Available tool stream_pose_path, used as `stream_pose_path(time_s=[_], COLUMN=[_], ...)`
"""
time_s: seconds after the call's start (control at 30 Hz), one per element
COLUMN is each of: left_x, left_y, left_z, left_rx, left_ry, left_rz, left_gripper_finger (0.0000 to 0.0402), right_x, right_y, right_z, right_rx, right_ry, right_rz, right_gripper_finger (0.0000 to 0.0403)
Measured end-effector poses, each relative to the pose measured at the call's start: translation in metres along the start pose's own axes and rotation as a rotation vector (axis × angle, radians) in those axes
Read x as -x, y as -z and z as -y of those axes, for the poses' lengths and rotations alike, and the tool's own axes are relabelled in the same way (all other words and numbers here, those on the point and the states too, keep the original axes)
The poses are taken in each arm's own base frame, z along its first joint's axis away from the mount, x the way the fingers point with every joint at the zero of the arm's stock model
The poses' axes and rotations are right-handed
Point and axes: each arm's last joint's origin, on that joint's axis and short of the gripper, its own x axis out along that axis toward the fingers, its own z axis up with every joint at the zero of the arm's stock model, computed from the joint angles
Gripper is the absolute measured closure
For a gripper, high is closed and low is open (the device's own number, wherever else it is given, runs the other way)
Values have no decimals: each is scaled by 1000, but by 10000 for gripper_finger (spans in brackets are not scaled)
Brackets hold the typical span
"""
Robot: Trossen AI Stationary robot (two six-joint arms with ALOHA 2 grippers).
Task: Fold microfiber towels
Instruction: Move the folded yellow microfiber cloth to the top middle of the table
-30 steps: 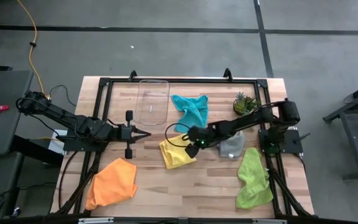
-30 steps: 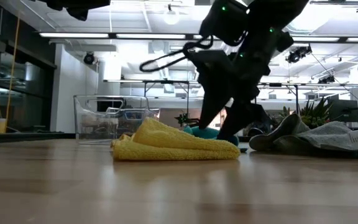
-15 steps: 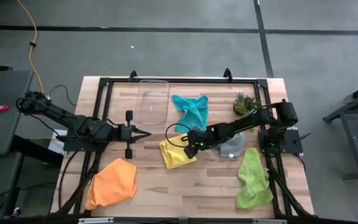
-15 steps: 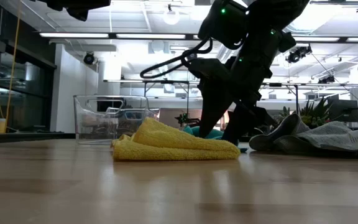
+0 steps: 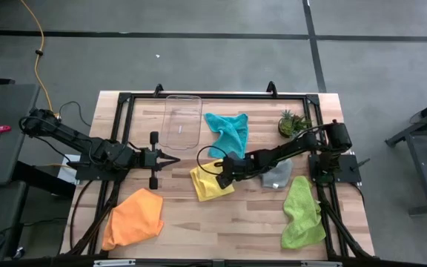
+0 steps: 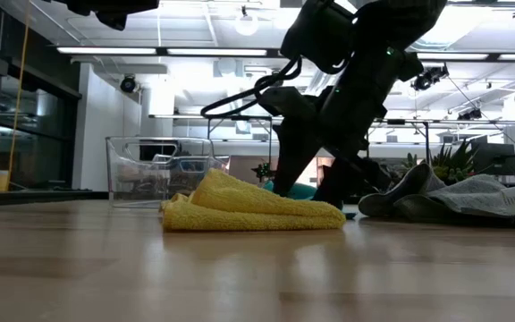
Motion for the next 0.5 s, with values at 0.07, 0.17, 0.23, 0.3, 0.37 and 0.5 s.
stream_pose_path(time_s=[0.07,0.17,0.23,0.3,0.37,0.5], left_x=[0,0,0,0,0,0], left_y=[0,0,0,0,0,0], left_z=[0,0,0,0,0,0], left_rx=[0,0,0,0,0,0], left_ry=[0,0,0,0,0,0], left_rz=[0,0,0,0,0,0], left_gripper_finger=[401,401,401,401,401,401], right_x=[-1,-1,-2,-2,-1,-1], right_y=[0,1,2,4,7,10], right_z=[1,1,2,2,3,4], right_rx=[1,5,15,41,56,138], right_ry=[12,24,37,52,77,111], right_rz=[13,20,24,29,38,49], right_gripper_finger=[165,187,208,231,257,312])
